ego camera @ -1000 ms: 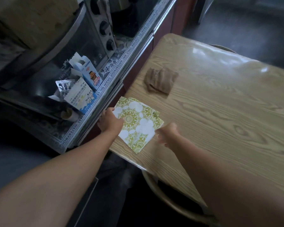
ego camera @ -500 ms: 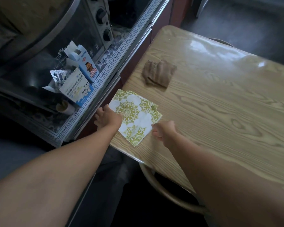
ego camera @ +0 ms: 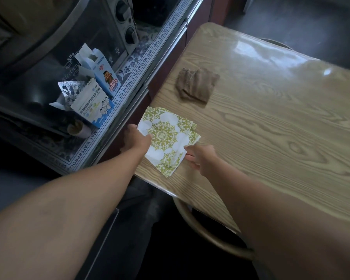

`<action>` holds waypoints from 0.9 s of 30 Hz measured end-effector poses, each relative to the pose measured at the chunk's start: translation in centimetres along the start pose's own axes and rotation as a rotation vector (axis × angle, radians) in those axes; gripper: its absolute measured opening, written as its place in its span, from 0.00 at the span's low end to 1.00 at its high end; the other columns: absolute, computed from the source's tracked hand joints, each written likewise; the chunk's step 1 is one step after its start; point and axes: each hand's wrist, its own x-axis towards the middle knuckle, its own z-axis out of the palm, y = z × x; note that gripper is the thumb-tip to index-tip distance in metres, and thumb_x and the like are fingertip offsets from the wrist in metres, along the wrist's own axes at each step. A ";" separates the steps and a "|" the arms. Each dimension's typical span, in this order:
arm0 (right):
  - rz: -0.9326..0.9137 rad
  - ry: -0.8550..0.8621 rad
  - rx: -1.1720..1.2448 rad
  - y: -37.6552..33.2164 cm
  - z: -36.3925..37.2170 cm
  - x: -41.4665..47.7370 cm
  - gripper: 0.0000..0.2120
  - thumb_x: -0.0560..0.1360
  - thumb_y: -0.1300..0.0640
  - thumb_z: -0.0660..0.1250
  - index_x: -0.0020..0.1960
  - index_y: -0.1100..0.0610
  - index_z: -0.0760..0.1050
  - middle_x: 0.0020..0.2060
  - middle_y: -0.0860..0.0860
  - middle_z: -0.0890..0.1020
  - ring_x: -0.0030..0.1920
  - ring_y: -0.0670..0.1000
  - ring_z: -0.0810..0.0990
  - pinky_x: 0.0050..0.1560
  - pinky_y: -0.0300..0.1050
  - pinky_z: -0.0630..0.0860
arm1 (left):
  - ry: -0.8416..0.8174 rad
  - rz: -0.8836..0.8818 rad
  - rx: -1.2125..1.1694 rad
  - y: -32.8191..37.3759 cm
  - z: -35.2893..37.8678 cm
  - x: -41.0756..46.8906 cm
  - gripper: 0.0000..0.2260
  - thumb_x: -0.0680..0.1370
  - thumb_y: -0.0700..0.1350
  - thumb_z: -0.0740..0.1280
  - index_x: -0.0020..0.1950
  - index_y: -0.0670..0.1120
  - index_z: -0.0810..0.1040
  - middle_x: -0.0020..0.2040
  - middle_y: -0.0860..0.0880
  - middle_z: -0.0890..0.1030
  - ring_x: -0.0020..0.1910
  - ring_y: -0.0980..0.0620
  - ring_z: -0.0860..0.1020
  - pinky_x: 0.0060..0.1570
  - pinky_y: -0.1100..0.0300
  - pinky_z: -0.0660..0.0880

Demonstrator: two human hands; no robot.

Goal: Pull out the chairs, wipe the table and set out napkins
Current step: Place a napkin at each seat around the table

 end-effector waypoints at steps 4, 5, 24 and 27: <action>-0.010 -0.001 0.000 -0.2 0.3 -0.1 0.13 0.70 0.58 0.76 0.49 0.59 0.74 0.54 0.54 0.82 0.44 0.48 0.84 0.32 0.41 0.72 | -0.094 -0.033 0.016 0.0 -0.1 -0.6 0.25 0.72 0.50 0.73 0.63 0.44 0.67 0.59 0.46 0.78 0.54 0.42 0.80 0.55 0.45 0.77; -0.009 0.002 -0.013 -0.2 0.4 -0.1 0.16 0.69 0.58 0.77 0.52 0.61 0.74 0.53 0.55 0.81 0.42 0.49 0.84 0.31 0.42 0.71 | -0.113 -0.042 0.021 0.0 0.0 -0.7 0.25 0.72 0.49 0.74 0.63 0.42 0.69 0.58 0.46 0.79 0.54 0.42 0.80 0.55 0.47 0.77; -0.502 0.123 -0.094 -1.7 -3.8 -1.0 0.07 0.70 0.65 0.73 0.46 0.58 0.79 0.44 0.55 0.85 0.45 0.54 0.84 0.43 0.46 0.81 | -0.489 0.139 -0.648 1.4 -1.6 -4.4 0.16 0.66 0.34 0.77 0.52 0.41 0.80 0.55 0.41 0.83 0.57 0.42 0.81 0.63 0.45 0.75; -0.687 0.172 -0.141 -2.1 -4.7 -2.0 0.07 0.70 0.65 0.72 0.48 0.61 0.82 0.43 0.57 0.85 0.45 0.58 0.84 0.49 0.59 0.80 | -0.583 0.293 -0.684 1.9 -2.3 -4.9 0.18 0.69 0.33 0.75 0.57 0.43 0.81 0.58 0.39 0.82 0.60 0.42 0.79 0.65 0.45 0.72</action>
